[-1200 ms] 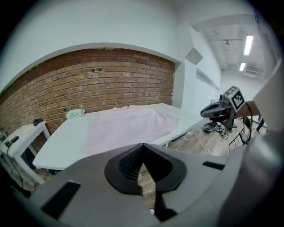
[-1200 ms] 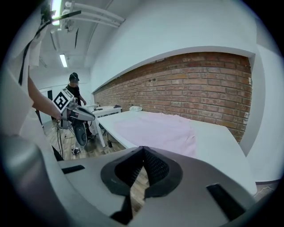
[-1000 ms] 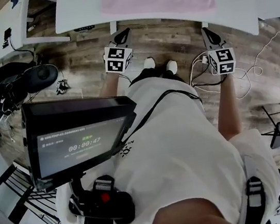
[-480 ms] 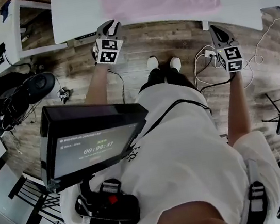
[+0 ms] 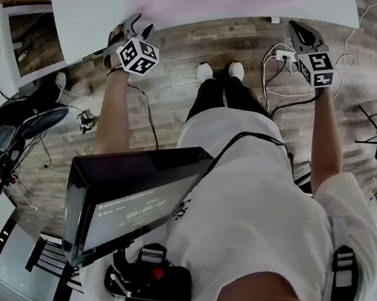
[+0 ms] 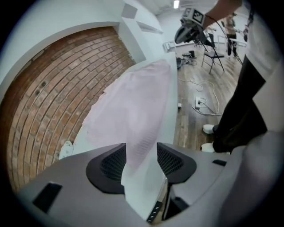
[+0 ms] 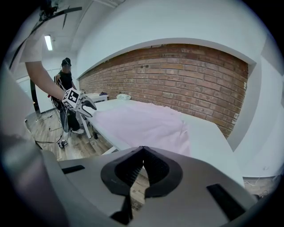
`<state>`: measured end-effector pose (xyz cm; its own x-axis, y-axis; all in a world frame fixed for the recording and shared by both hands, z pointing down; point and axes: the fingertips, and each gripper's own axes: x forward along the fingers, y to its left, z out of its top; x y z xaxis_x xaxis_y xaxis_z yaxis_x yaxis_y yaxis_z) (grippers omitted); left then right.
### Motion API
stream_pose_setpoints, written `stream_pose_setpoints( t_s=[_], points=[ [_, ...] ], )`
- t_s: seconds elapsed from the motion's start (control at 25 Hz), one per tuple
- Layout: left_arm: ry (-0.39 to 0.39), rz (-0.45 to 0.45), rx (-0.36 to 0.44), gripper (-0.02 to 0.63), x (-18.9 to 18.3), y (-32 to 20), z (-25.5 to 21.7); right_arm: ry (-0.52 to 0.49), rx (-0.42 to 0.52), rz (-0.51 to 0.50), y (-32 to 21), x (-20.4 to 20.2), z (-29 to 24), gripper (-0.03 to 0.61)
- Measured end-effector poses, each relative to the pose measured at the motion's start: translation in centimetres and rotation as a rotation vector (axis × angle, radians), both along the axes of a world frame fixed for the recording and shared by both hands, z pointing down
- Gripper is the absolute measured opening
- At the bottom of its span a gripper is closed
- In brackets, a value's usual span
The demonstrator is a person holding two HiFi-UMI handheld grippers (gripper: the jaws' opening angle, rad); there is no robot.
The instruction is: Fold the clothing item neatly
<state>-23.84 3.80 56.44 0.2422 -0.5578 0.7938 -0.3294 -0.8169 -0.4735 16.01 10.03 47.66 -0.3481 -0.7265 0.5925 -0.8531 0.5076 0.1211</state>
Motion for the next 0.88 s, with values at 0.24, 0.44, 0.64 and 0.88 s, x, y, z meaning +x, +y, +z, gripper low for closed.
stream_pose_setpoints(
  t_s=[0.24, 0.44, 0.64, 0.88],
  points=[
    [-0.101, 0.112, 0.030, 0.198, 0.8, -0.1, 0.8, 0.007, 0.002, 0.031, 0.0, 0.6, -0.2, 0.005],
    [-0.149, 0.183, 0.019, 0.198, 1.2, -0.4, 1.2, 0.045, -0.005, 0.022, -0.3, 0.9, 0.7, 0.005],
    [-0.186, 0.203, -0.002, 0.127, 2.7, 0.2, 1.5, 0.094, -0.013, -0.032, -1.0, 3.9, 2.2, 0.005],
    [-0.244, 0.204, -0.027, 0.046, 1.5, -0.3, 2.6, 0.197, -0.022, -0.154, -3.3, 4.0, 3.4, 0.005]
  ],
)
